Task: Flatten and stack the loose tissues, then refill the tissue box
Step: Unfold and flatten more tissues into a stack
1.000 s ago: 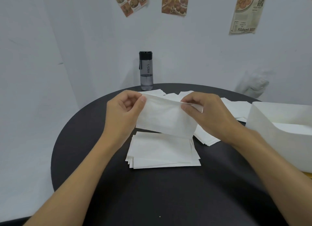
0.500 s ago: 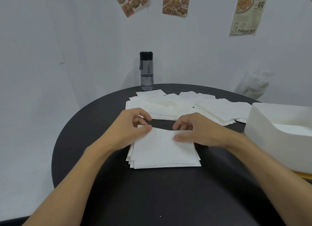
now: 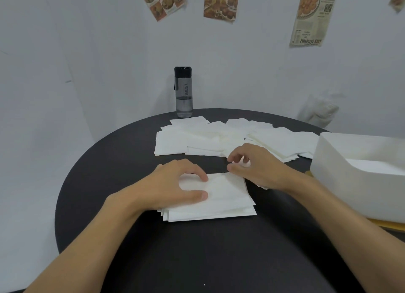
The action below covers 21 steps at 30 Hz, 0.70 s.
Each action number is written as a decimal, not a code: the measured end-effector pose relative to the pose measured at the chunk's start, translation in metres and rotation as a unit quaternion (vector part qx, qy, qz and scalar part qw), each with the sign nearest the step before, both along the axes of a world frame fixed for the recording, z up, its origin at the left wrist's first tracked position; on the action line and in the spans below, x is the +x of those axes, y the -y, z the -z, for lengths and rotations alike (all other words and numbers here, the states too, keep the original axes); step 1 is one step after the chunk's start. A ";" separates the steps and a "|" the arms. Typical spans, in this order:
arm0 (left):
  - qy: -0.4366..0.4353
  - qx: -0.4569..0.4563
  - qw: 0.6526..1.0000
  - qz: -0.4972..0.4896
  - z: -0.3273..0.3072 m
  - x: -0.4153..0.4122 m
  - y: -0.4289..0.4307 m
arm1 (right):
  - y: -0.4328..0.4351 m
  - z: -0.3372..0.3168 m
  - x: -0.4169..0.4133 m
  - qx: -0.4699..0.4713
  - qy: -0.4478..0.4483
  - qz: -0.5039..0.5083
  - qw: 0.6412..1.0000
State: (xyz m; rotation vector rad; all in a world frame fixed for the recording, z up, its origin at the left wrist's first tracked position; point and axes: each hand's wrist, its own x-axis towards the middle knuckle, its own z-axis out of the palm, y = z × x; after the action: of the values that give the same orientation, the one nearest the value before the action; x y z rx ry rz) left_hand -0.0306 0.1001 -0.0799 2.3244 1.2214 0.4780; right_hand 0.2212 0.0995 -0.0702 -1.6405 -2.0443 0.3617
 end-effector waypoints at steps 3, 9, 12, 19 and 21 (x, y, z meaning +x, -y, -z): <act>0.004 0.004 1.000 -0.008 0.000 -0.001 -0.001 | -0.009 0.005 0.007 0.052 0.066 0.110 0.990; 0.010 0.025 1.000 0.001 0.004 0.002 -0.004 | -0.016 0.019 0.018 -0.024 0.072 0.157 0.985; 0.010 0.020 1.000 0.005 0.005 0.002 -0.005 | -0.016 0.022 0.014 -0.012 0.063 0.147 0.987; 0.004 -0.001 1.000 0.024 0.002 -0.008 -0.007 | -0.010 0.009 0.012 -0.002 0.049 0.099 0.994; 0.005 -0.011 1.000 0.027 0.002 -0.010 -0.007 | -0.010 0.007 0.011 -0.031 0.040 0.081 0.995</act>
State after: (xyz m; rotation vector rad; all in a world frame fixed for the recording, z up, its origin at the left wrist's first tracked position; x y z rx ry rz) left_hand -0.0410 0.1073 -0.0817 2.3273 1.1502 0.4543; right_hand 0.2319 0.1093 -0.0770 -1.8727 -1.9574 0.3093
